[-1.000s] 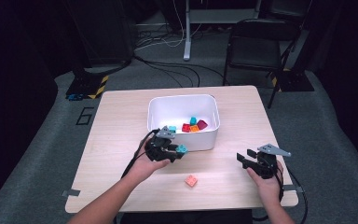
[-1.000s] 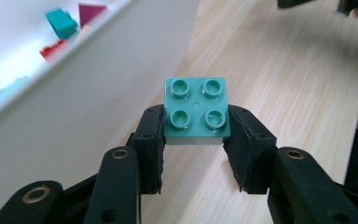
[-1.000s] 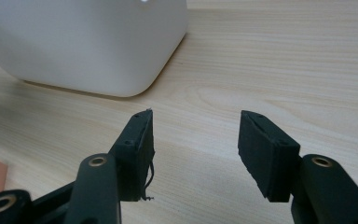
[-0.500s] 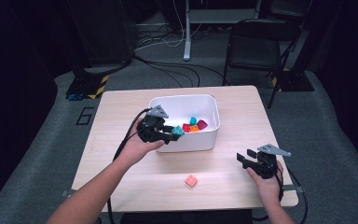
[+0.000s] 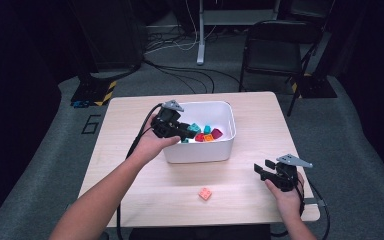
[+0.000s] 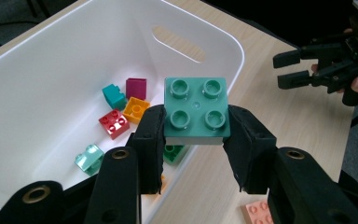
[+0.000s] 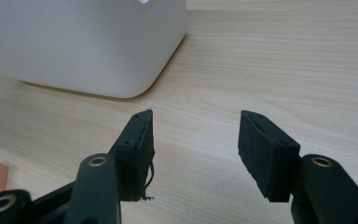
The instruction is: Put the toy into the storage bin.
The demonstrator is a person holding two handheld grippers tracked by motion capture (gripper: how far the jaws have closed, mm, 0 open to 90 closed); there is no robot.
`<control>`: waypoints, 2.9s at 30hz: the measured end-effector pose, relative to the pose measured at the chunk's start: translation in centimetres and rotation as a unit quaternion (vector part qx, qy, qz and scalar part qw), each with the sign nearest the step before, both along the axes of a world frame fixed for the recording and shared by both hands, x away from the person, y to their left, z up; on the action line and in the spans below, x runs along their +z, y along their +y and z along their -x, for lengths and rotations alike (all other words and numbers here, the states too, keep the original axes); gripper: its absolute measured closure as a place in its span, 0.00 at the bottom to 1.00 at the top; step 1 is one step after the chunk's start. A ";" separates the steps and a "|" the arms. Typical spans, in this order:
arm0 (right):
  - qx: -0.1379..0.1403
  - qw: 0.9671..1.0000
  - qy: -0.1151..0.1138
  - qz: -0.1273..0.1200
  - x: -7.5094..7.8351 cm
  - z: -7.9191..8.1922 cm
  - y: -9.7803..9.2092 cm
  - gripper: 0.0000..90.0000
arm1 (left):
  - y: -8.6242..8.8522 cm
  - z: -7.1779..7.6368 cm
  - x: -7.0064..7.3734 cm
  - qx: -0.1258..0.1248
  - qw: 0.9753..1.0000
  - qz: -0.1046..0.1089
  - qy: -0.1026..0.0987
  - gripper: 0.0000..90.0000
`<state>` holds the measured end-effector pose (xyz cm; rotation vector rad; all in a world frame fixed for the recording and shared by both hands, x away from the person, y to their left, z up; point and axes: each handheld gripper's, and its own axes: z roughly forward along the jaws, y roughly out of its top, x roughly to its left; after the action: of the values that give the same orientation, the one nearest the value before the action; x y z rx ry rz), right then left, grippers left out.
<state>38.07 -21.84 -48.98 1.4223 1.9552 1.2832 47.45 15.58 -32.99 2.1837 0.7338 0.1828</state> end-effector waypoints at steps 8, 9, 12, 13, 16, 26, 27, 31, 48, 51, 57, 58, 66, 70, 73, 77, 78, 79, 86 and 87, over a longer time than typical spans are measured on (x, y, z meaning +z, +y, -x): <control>0.000 1.000 0.000 0.000 0.0 0.0 0.0 0.50 | -0.5 -2.1 0.2 0.017 1.000 0.000 0.001 0.65; 0.000 1.000 0.000 0.000 0.0 0.0 0.0 0.50 | -0.5 -2.4 0.1 0.018 1.000 -0.004 0.001 0.65; 0.001 1.000 0.000 -0.002 0.0 0.0 0.1 0.50 | -0.6 -3.2 0.1 0.027 1.000 -0.006 -0.005 0.65; 0.001 1.000 0.000 -0.002 0.0 0.0 0.1 0.50 | -0.6 -3.2 0.1 0.027 1.000 -0.006 -0.005 0.65; 0.001 1.000 0.000 -0.001 0.0 0.0 0.0 0.50 | -0.7 -4.2 0.0 0.035 0.999 -0.008 -0.006 0.65; 0.003 1.000 0.001 -0.002 0.0 0.0 0.2 0.50 | -2.1 -6.7 -1.8 0.034 0.999 -0.011 -0.006 0.65; 0.003 1.000 0.001 -0.003 0.0 -0.1 0.2 0.50 | -2.1 -6.7 -1.8 0.034 0.999 -0.011 -0.006 0.65; 0.003 1.000 0.000 -0.003 0.0 -0.1 0.1 0.50 | -2.5 -7.7 -2.8 0.035 0.999 -0.013 -0.006 0.65; 0.007 1.000 0.001 -0.006 0.1 -0.1 0.1 0.50 | -3.9 -10.3 -5.0 0.054 0.998 -0.034 0.002 0.65; 0.009 1.000 0.001 -0.007 0.1 -0.1 0.2 0.50 | -4.2 -10.4 -5.1 0.056 0.998 -0.038 0.003 0.65; 0.007 1.000 0.001 -0.009 0.1 -0.1 0.2 0.50 | -4.2 -10.6 -5.5 0.061 0.997 -0.045 0.010 0.65; 0.007 1.000 0.000 -0.009 0.1 -0.1 0.2 0.50 | -4.1 -10.6 -5.5 0.061 0.997 -0.045 0.013 0.65; 0.004 1.000 0.001 -0.009 0.1 -0.1 0.0 0.50 | -3.8 -10.1 -4.7 0.068 0.997 -0.041 0.002 0.60; 0.003 1.000 0.002 -0.010 0.1 -0.1 -0.1 0.50 | -3.4 -9.4 -3.7 0.061 0.997 -0.035 -0.008 0.60; 0.003 1.000 0.003 -0.010 0.0 -0.1 -0.1 0.50 | -3.0 -8.6 -2.8 0.060 0.997 -0.035 -0.015 0.60; 0.003 1.000 0.003 -0.009 0.0 -0.1 -0.1 0.50 | -2.5 -7.5 -1.8 0.051 0.998 -0.027 -0.019 0.59; 0.002 1.000 0.002 -0.009 0.0 -0.1 -0.1 0.50 | -2.4 -7.1 -1.6 0.048 0.998 -0.027 -0.022 0.59; 0.001 1.000 0.002 -0.009 0.0 -0.1 -0.1 0.50 | -2.3 -6.8 -1.3 0.044 0.998 -0.029 -0.025 0.59; 0.002 1.000 0.003 -0.009 -0.1 -0.1 -0.1 0.50 | -1.2 -3.1 -0.1 0.026 0.998 -0.020 -0.044 0.59; 0.002 1.000 0.003 -0.009 -0.1 -0.1 -0.1 0.50 | -1.2 -3.1 -0.1 0.026 0.998 -0.020 -0.044 0.59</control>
<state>38.19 -21.93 -49.03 1.4340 1.9563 1.3026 50.51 14.42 -33.07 2.1801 0.7439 0.3221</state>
